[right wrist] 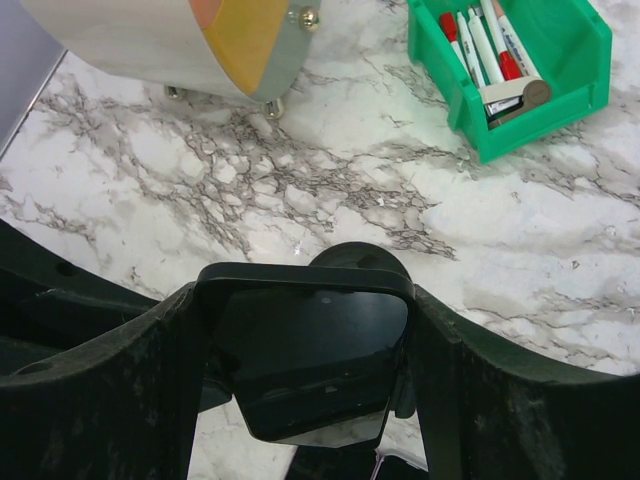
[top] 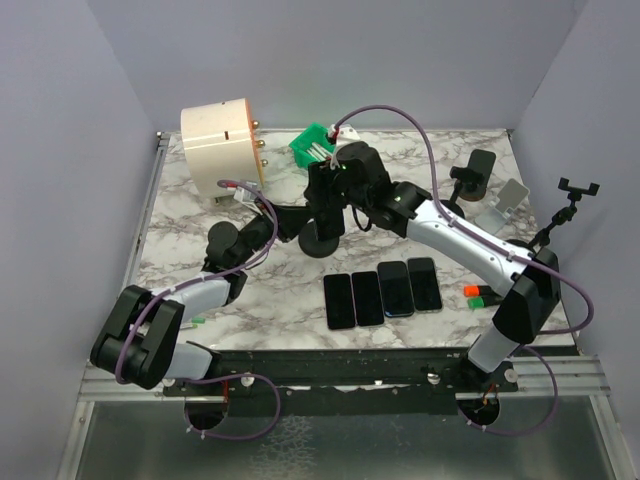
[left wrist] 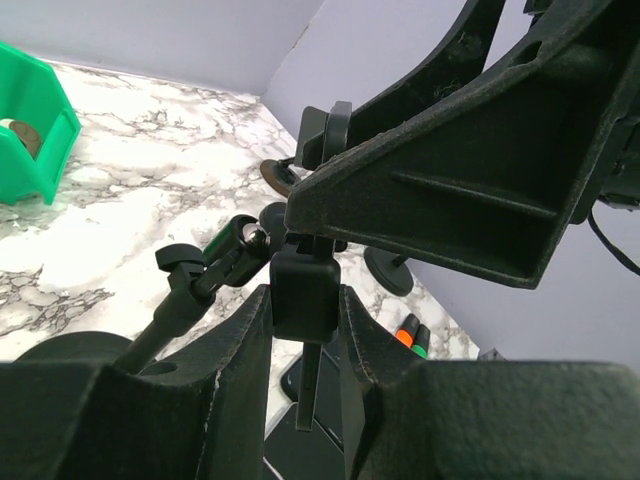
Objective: Remove the phone from the phone stand
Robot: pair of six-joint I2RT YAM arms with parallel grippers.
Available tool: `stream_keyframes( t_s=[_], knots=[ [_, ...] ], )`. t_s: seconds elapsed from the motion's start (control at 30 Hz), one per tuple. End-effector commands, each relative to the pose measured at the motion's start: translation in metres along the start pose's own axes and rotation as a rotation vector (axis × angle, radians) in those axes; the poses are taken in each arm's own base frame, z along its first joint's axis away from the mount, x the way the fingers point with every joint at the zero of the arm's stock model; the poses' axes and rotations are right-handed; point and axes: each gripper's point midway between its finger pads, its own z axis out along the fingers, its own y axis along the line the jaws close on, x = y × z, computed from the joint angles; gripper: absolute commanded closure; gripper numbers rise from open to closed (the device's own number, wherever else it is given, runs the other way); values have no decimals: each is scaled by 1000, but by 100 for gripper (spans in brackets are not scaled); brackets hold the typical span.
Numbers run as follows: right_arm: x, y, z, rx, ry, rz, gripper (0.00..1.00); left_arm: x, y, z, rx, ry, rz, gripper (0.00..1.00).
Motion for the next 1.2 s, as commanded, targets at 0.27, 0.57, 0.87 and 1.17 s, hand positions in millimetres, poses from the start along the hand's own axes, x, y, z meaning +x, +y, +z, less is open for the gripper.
stream_keyframes(
  t_s=[0.27,0.57,0.87,1.17],
  knots=[
    [27,-50,-15,110,72,9,100,9,42,-15,-144,-17,-89,100],
    [34,-63,-17,180,89,-1,100,5,54,-19,-222,-18,-53,100],
    [31,-51,-21,93,38,40,100,7,59,-22,-220,-33,-159,100],
    [31,-52,-28,22,9,127,100,9,61,-25,-224,-45,-208,100]
  ],
)
